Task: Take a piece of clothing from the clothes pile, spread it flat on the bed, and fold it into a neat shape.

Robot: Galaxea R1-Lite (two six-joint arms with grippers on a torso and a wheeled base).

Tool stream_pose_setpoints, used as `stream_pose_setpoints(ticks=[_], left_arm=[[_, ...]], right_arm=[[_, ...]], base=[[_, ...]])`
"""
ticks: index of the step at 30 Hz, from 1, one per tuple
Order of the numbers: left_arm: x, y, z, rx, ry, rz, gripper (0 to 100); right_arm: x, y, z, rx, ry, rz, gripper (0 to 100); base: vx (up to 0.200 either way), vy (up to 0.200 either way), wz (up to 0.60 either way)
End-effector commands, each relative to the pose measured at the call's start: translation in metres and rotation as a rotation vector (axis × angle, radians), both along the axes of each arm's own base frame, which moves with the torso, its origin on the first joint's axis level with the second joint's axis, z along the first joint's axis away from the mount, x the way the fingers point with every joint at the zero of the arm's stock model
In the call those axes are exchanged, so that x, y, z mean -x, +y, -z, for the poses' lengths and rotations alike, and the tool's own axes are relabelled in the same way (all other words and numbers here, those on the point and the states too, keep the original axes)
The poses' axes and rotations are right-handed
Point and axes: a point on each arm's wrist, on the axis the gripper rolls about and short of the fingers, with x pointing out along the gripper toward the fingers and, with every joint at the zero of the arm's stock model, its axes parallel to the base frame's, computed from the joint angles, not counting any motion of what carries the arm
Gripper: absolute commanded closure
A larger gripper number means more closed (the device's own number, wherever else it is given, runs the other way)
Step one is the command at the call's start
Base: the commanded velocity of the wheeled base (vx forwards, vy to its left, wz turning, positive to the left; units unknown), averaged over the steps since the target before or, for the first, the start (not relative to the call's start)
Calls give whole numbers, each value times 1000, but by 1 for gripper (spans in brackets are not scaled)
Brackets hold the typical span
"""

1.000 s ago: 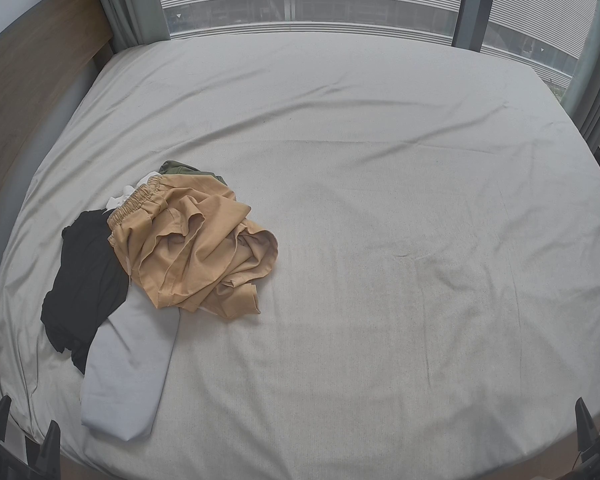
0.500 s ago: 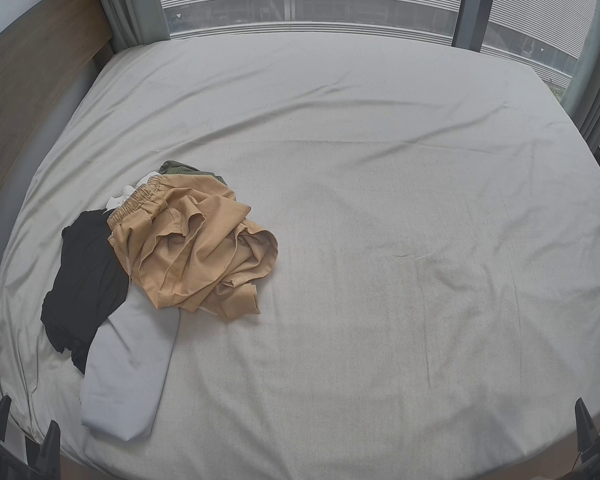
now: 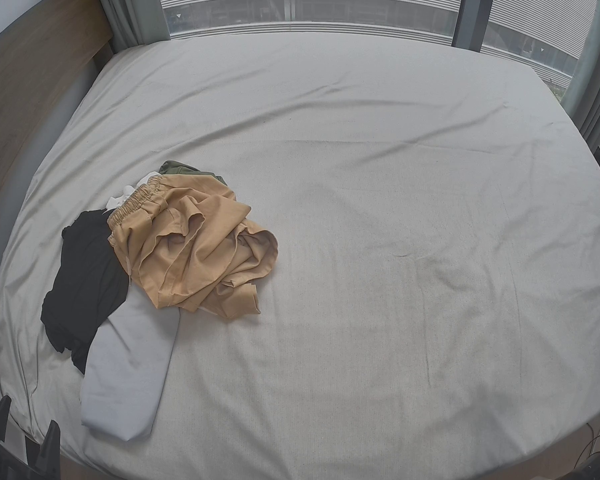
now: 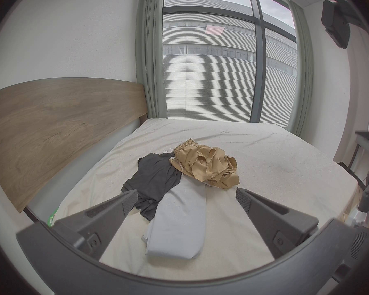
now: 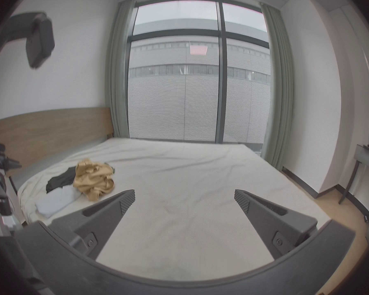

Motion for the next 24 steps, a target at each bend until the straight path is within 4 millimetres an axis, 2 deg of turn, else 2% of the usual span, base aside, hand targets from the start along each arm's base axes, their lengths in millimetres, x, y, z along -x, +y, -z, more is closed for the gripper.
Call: stream_pose_setpoints(ticks=[1,5,7,9,10,16,18,19,24], left_arm=[[0,0,5,4,3,0,0],[0,0,5,4,1,0,0],[0,0,5,4,1,-2,0],[0,0,5,4,1,-2,0],[0,0,5,4,1,-2,0],[0,0,5,4,1,-2,0],[0,0,5,4,1,-2,0],[0,0,5,4,3,-2,0],[0,0,5,4,3,-2,0]], right_arm=[[-36,1,-68,-13,116,-150,0],[-46,3,-72,-168,179,-240,0],[-52,5,-80,-231,200,-287,0],[-55,6,-83,-250,216,-307,0],[-63,9,-86,-288,251,-346,0],[-91,16,-83,-292,367,-359,0],[-91,16,-83,-292,367,-359,0],[-105,20,-81,-291,422,-381,0],[-124,26,-80,-290,465,-392,0]], base=[[0,0,0],[0,0,0],[0,0,0],[0,0,0],[0,0,0],[0,0,0],[0,0,0],[0,0,0],[0,0,0]])
